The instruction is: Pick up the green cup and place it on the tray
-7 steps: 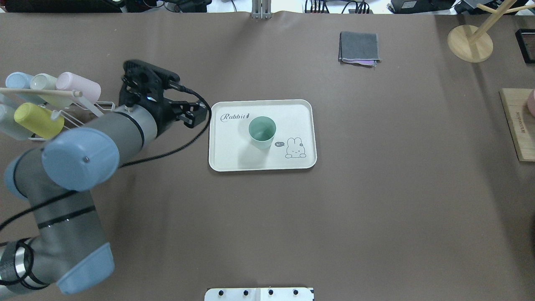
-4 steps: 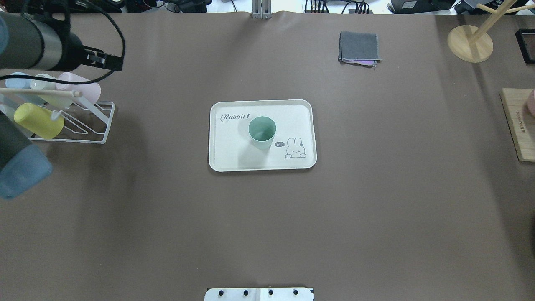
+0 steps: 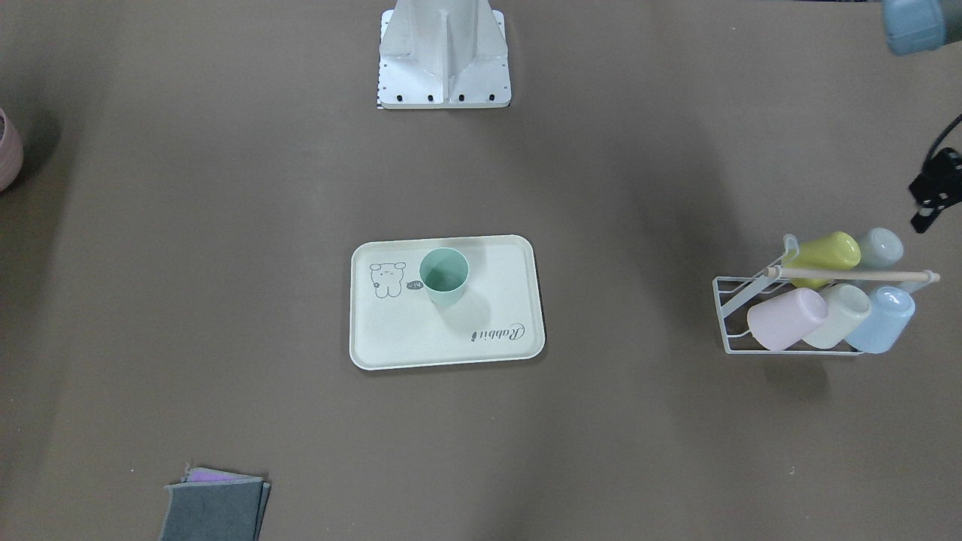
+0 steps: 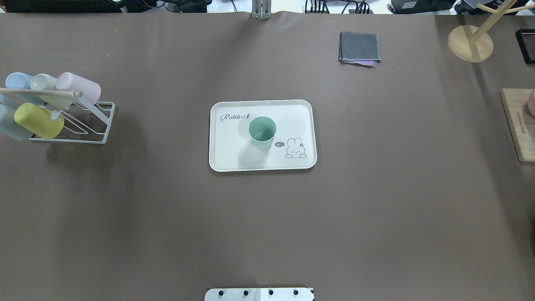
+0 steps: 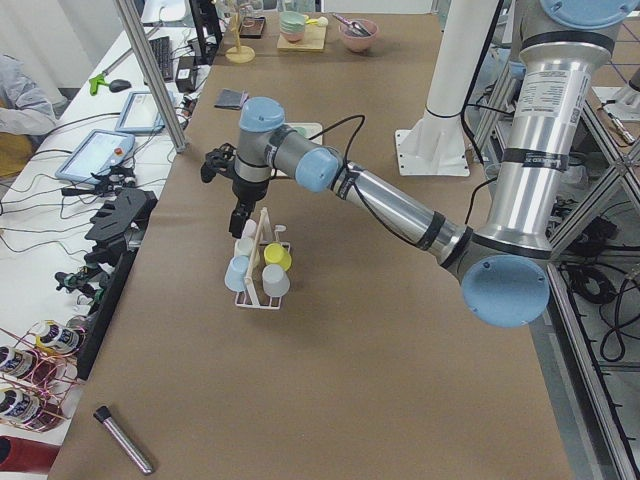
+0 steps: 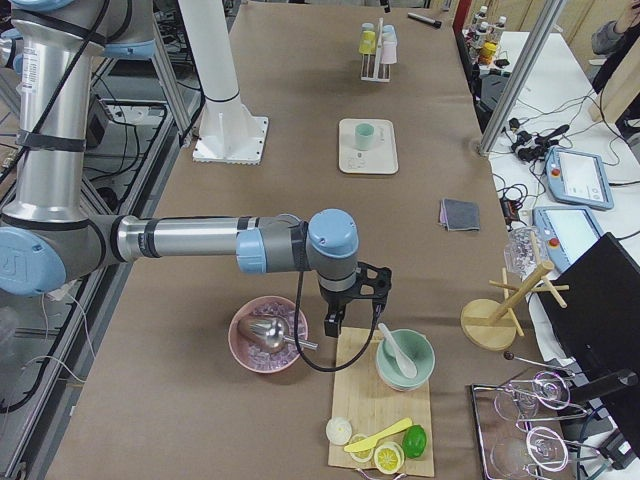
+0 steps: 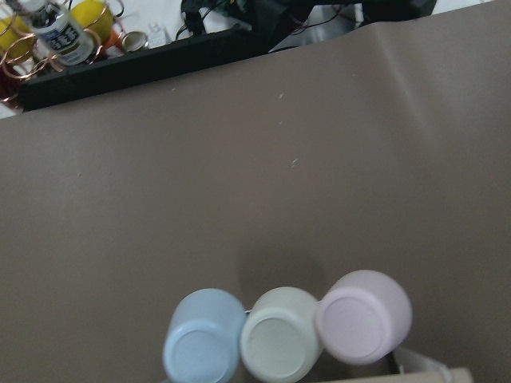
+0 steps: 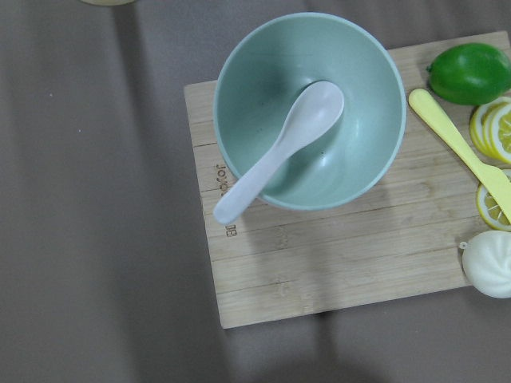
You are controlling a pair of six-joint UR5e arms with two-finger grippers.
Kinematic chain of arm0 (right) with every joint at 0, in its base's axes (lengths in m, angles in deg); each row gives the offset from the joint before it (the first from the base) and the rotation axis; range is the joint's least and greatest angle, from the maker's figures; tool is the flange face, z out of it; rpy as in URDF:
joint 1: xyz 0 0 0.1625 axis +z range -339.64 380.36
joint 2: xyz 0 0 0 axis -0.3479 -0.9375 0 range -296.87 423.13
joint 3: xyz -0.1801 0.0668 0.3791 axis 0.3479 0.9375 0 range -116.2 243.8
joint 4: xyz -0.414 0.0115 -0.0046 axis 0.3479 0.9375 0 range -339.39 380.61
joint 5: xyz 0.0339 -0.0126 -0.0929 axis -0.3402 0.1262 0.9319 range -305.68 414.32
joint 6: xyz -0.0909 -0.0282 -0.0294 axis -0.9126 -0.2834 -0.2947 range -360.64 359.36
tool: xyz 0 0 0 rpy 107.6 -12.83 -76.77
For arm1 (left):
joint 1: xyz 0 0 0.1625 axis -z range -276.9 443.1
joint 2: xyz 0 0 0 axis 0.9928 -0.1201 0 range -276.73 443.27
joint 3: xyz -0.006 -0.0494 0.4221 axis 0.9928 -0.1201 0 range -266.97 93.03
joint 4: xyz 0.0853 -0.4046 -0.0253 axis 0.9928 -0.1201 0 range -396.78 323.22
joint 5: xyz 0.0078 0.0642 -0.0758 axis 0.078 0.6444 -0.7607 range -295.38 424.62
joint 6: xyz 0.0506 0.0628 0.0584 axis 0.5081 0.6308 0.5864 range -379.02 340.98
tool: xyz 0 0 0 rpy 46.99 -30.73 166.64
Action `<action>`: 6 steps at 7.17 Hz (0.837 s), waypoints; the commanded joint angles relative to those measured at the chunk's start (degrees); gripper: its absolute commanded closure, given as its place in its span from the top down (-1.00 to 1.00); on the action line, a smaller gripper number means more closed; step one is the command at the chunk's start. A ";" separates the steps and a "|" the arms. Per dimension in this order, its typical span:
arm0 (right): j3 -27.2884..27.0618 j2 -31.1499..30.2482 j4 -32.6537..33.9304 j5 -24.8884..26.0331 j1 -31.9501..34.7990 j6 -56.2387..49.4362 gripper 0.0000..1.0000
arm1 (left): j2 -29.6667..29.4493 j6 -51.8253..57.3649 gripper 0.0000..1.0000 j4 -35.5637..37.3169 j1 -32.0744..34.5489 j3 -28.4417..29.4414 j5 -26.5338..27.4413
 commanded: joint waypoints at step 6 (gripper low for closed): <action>0.66 0.56 -0.05 0.04 0.00 0.60 1.00 | 7.41 19.68 0.99 12.29 15.71 9.58 -9.27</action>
